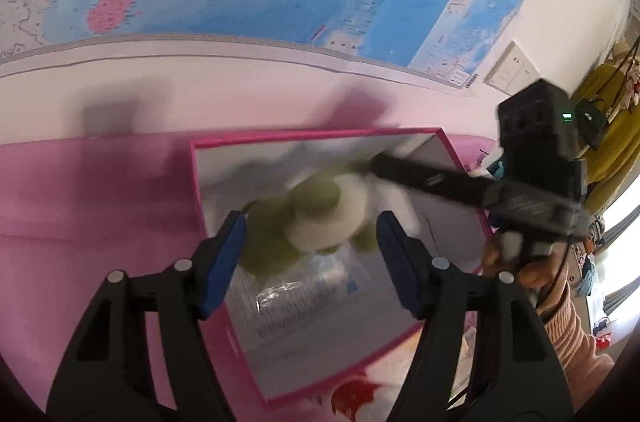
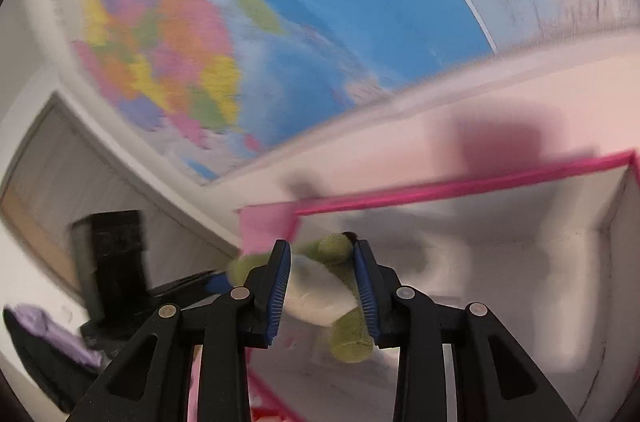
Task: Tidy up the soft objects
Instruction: 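Carry the turtle over the pink box and open the right gripper, then grasp the white barcode packet with the right gripper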
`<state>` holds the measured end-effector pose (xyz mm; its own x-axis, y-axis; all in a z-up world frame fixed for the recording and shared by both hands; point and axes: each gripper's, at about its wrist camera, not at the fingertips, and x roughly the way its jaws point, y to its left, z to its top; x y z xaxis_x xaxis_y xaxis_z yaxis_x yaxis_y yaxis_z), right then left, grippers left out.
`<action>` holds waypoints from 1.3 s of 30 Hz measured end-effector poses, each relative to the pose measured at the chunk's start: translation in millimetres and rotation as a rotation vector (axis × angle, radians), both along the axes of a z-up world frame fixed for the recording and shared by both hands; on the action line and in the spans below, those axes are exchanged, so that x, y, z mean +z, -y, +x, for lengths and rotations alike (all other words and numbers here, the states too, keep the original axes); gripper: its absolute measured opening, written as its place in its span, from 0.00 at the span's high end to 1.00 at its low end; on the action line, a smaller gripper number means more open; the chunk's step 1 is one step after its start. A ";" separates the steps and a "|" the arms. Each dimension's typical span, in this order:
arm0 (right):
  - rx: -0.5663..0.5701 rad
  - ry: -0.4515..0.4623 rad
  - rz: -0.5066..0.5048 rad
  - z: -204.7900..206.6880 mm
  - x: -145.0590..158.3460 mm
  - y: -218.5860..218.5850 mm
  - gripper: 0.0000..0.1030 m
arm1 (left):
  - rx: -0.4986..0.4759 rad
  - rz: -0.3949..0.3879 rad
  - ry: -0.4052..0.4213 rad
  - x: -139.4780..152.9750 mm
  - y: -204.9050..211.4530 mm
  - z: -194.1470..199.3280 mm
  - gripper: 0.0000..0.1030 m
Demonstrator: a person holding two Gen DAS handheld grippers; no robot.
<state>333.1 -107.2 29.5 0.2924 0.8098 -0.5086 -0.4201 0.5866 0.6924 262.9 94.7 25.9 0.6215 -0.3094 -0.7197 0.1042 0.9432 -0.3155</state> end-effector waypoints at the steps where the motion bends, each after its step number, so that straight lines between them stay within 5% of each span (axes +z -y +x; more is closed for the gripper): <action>1: -0.013 -0.019 -0.055 5.2 -5.6 -5.1 0.61 | 0.010 0.029 0.005 -1.0 1.8 3.7 0.33; 7: -0.092 -0.106 -0.167 19.6 -24.6 1.6 0.55 | 0.038 0.049 0.043 -1.4 3.9 -1.0 0.33; 12: -0.015 -0.117 -0.216 16.2 -22.6 -0.5 0.47 | 0.058 0.033 0.071 4.7 -0.5 -12.2 0.33; 19: 0.033 0.001 -0.193 -21.6 10.7 16.5 0.47 | 0.035 -0.011 0.168 24.9 0.7 -63.5 0.26; 26: 0.126 0.147 -0.108 -99.4 64.8 54.1 0.47 | -0.103 -0.008 0.251 38.0 33.7 -133.3 0.24; 31: 0.155 0.154 -0.141 -144.2 64.6 83.3 0.47 | -0.275 -0.035 0.206 20.2 77.3 -169.5 0.24; 39: 0.071 -0.050 -0.203 -183.7 1.0 138.7 0.47 | -0.450 -0.107 0.026 -33.0 133.2 -181.7 0.24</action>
